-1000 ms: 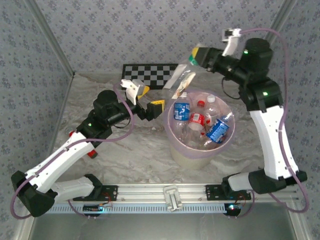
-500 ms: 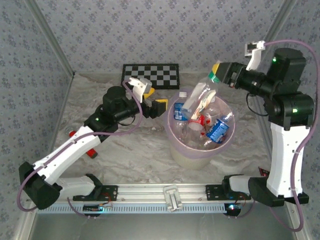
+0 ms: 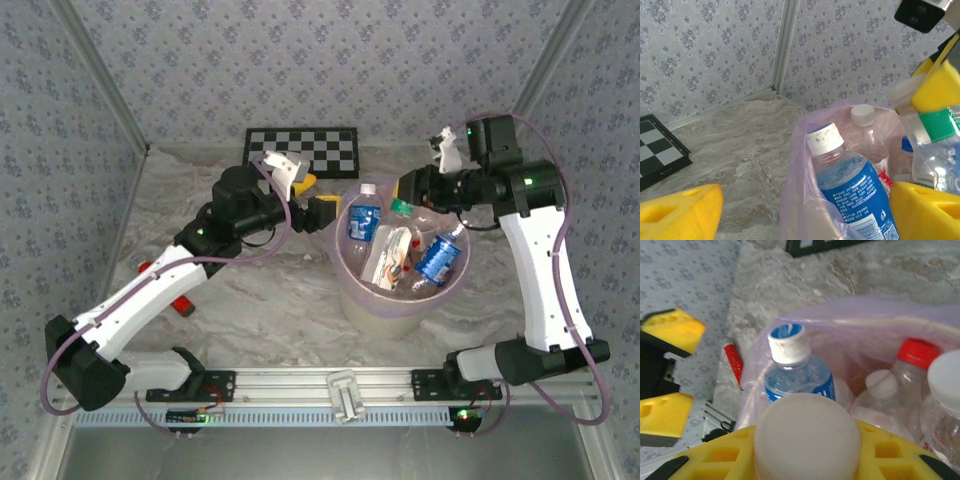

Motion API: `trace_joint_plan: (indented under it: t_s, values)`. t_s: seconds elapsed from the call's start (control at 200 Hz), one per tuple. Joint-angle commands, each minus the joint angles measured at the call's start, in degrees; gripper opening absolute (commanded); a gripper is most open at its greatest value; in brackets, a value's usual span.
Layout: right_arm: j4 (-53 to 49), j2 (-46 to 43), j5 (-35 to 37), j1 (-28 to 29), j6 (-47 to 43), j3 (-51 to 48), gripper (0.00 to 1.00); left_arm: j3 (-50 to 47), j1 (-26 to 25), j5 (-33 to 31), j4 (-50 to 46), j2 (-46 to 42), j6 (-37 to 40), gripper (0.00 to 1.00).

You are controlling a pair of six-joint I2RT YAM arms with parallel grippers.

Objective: Put the plastic bottles in the bin

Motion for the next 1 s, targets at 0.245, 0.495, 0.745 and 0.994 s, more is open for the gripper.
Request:
trace_joint_plan:
  t_s: [0.245, 0.495, 0.745, 0.994]
  values:
    - [-7.6, 2.6, 8.5, 0.3, -3.5, 11.3, 0.76, 3.6, 0.3, 2.7, 1.0, 2.8, -1.2, 0.86]
    - [-9.5, 4.7, 12.0, 1.8, -5.1, 16.0, 0.65, 3.6, 0.3, 2.2, 0.8, 3.4, -1.0, 0.86]
    - [-4.5, 3.0, 11.2, 8.5, -2.9, 2.1, 0.47, 3.4, 0.4, 1.8, 0.2, 4.2, -0.8, 0.86]
    - [-5.0, 1.9, 12.3, 8.6, -2.5, 4.6, 0.43, 3.2, 0.3, 1.7, 0.5, 4.8, -0.8, 0.87]
